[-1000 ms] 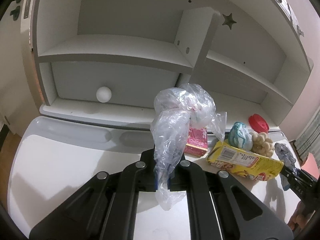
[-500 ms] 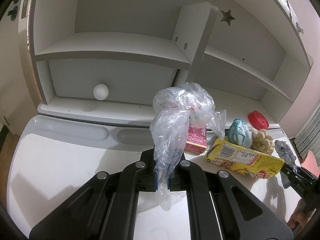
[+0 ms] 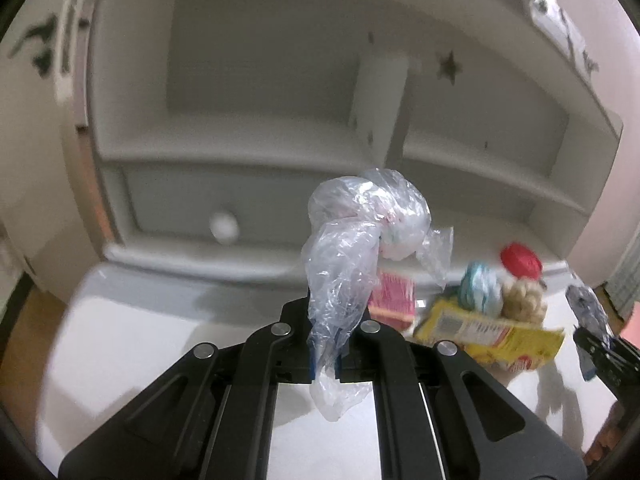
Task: Collect trash
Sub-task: 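Carry the plastic bag and blue paper to the black bin and open both tools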
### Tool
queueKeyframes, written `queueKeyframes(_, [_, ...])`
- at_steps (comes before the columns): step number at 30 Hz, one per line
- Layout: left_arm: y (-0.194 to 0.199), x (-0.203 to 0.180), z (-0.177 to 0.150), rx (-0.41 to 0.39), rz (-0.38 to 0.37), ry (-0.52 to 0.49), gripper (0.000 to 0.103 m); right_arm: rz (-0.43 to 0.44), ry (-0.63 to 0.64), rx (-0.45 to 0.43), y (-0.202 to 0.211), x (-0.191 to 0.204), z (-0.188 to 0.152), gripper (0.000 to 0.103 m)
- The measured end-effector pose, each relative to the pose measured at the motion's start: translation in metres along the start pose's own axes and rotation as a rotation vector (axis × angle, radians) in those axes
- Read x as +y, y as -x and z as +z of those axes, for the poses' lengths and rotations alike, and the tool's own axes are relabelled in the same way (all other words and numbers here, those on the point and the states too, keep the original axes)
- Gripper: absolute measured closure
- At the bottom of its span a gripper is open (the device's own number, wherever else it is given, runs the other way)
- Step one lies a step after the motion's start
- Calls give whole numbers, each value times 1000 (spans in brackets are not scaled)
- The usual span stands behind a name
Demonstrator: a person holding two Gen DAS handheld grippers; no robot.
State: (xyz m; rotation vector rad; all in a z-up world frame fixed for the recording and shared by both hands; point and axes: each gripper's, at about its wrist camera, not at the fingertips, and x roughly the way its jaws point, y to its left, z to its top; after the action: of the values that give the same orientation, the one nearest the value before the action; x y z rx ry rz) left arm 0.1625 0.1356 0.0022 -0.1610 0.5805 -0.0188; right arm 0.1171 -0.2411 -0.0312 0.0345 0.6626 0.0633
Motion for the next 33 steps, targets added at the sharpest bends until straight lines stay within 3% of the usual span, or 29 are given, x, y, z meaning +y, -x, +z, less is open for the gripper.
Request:
queueKeyframes(5, [39, -9, 13, -123, 33, 0, 99, 89, -62, 11, 23, -14, -17, 78])
queueKeyframes(8, [65, -46, 11, -161, -23, -54, 99, 107, -68, -27, 53, -30, -18, 78])
queueKeyframes(14, [111, -177, -23, -100, -329, -233, 99, 6, 16, -208, 152, -89, -18, 78])
queueKeyframes(17, [132, -247, -50, -77, -457, -336, 99, -67, -28, -241, 204, -137, -36, 78])
queueKeyframes(19, [138, -298, -72, -12, -566, -397, 99, -107, -60, -224, 227, -163, -52, 78])
queueKeyframes(24, [159, -411, -146, 129, -772, -584, 99, -256, -190, -48, 266, -249, -137, 78])
queueKeyframes(27, [173, -467, -207, 218, -869, -716, 99, -239, -316, 102, 264, -294, -197, 78])
queueKeyframes(30, [165, -509, -269, 352, -888, -840, 99, -166, -496, 289, 238, -336, -274, 78])
queueKeyframes(33, [129, -534, -325, 535, -826, -909, 99, -116, -637, 435, 206, -357, -341, 78])
